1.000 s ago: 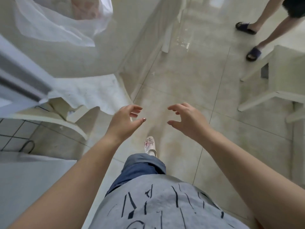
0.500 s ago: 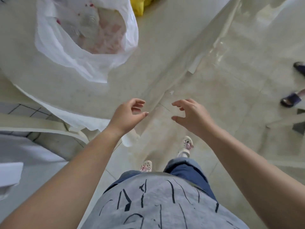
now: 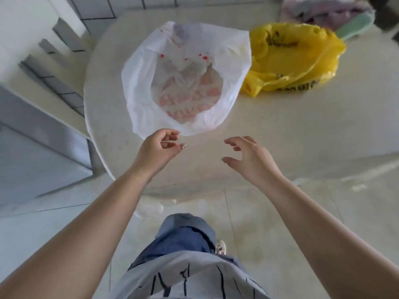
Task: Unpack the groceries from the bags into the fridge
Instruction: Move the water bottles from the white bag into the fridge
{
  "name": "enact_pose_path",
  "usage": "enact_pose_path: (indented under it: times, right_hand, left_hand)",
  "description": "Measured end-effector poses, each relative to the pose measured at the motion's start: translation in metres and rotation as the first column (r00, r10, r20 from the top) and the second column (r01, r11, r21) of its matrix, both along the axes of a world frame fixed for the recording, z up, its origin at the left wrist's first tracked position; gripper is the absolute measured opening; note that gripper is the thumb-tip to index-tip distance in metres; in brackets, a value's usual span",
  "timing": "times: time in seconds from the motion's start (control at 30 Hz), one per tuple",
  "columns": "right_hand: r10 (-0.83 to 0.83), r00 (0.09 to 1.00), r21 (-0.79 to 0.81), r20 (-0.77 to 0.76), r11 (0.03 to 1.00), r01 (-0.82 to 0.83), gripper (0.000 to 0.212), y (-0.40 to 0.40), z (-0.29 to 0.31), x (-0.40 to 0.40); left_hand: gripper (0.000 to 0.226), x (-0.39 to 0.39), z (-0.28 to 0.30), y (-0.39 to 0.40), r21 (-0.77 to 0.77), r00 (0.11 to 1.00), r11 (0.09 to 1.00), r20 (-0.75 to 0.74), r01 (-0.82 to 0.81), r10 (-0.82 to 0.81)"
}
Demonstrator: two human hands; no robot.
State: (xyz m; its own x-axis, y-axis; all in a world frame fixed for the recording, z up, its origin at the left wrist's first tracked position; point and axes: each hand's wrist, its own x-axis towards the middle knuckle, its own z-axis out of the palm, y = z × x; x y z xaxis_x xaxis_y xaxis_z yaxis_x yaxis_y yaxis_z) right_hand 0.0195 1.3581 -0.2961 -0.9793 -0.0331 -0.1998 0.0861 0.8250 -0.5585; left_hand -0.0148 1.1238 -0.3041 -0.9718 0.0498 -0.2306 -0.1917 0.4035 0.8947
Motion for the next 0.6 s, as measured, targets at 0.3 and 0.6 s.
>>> enact_pose_path:
  times: [0.3, 0.6]
  right_hand:
    - [0.162, 0.981, -0.047, -0.110, 0.985, -0.168, 0.044, 0.005, 0.017, -0.146]
    - [0.255, 0.963, -0.035, -0.085, 0.965, -0.259, 0.048, -0.001, 0.018, -0.253]
  left_hand:
    - [0.024, -0.104, 0.007, 0.015, 0.015, 0.982, 0.984, -0.055, -0.180, 0.181]
    - [0.025, -0.203, 0.020, 0.022, -0.042, 0.979, 0.982, -0.104, -0.182, 0.177]
